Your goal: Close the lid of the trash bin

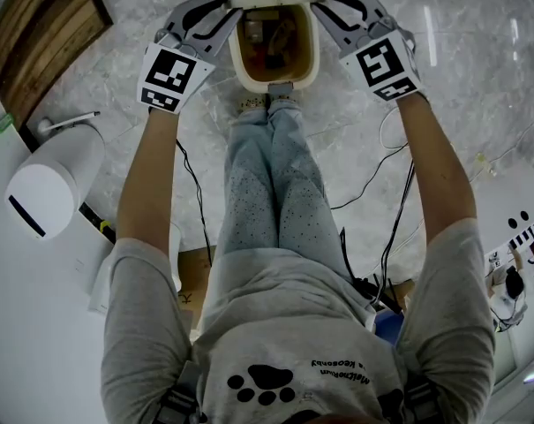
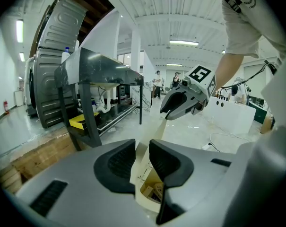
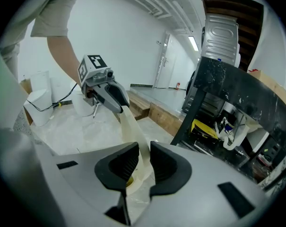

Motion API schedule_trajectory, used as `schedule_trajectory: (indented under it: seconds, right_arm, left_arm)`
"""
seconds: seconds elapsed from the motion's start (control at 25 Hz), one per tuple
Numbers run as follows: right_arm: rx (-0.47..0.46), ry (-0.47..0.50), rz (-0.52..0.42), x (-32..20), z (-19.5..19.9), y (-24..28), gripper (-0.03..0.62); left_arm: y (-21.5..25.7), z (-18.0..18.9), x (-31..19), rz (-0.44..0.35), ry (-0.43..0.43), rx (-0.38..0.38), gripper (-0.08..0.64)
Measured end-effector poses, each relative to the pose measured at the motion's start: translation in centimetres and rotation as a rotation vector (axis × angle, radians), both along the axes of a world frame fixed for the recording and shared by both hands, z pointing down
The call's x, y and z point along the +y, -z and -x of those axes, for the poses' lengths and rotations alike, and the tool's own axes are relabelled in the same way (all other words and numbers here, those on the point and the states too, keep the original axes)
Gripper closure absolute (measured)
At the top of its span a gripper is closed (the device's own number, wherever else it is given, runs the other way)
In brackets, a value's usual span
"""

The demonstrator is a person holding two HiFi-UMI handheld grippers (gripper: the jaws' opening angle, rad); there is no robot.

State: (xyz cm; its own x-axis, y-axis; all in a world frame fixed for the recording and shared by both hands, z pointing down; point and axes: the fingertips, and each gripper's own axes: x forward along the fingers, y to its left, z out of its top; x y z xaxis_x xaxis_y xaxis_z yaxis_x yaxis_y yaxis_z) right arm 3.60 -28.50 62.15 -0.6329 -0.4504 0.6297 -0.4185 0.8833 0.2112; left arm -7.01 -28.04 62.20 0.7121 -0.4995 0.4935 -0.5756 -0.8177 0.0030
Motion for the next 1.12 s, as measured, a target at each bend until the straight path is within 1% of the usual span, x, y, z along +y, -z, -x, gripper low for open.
schedule_trajectory:
  seconds: [0.24,0.52,0.8,1.12]
  right_arm:
    - [0.017,0.024,-0.002,1.9,0.0,-0.2,0.5]
    - [0.061,0.067,-0.023,4.4,-0.2,-0.6,0.5]
    - [0.08,0.087,-0.012,7.0,-0.3,-1.6,0.492]
    - [0.127,0.113,-0.019,9.8,-0.2,-3.0,0.486]
  left_arm:
    - [-0.2,0.0,1.9,0.007,-0.009,-0.001,0.457]
    - [-0.7,-0.3,4.4,0.016,-0.038,-0.016,0.448]
    - [-1.7,-0.7,6.8,0.021,-0.068,-0.052,0.439]
    - [-3.3,-0.6,9.7,0.02,-0.109,-0.096,0.431]
